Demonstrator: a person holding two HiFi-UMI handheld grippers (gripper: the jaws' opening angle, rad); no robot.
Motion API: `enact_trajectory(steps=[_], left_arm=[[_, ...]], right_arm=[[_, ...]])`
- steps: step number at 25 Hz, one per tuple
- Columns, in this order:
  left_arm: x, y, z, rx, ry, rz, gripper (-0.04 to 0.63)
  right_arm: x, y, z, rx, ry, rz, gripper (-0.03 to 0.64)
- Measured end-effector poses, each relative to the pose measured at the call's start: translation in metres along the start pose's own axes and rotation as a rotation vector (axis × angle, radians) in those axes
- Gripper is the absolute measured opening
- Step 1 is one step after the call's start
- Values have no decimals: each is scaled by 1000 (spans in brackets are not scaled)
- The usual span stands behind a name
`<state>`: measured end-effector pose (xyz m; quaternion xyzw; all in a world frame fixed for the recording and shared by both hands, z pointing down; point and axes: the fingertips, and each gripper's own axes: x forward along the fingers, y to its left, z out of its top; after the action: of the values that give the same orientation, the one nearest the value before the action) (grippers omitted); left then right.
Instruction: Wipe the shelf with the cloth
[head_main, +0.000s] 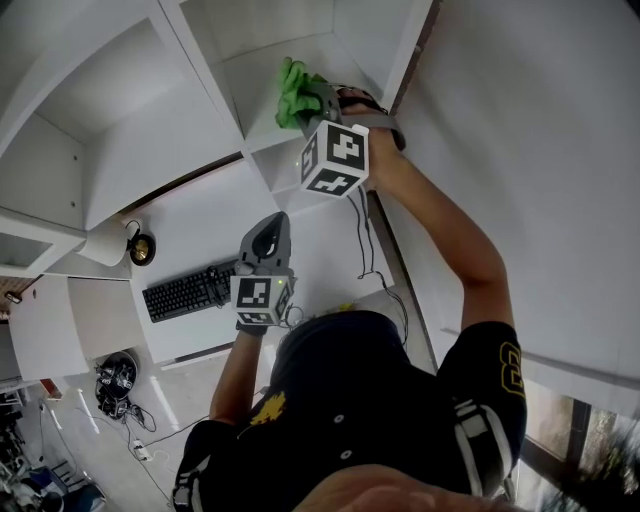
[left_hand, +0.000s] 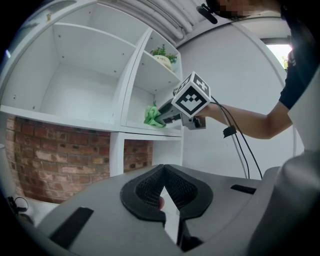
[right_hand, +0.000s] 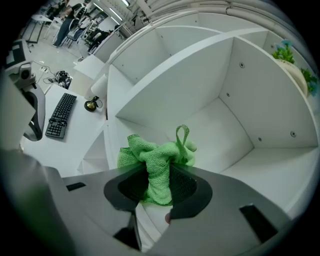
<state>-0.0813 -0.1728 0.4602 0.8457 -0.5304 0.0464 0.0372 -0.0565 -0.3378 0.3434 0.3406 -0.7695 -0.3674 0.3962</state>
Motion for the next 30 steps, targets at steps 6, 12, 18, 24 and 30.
enact_trajectory(steps=[6, 12, 18, 24, 30], left_arm=[[3, -5, -5, -2, 16, -13, 17], [3, -10, -4, -5, 9, -25, 17], [1, -9, -5, -10, 10, -18, 17], [-2, -11, -7, -15, 11, -15, 17], [-9, -2, -10, 5, 22, 13, 17]], right_arm=[[-4, -14, -31, 42, 51, -28, 112], [-15, -27, -57, 109, 64, -94, 112], [-26, -36, -79, 208, 56, -155, 112], [-37, -35, -88, 263, 28, -208, 112], [-48, -34, -94, 388, -40, -230, 112]])
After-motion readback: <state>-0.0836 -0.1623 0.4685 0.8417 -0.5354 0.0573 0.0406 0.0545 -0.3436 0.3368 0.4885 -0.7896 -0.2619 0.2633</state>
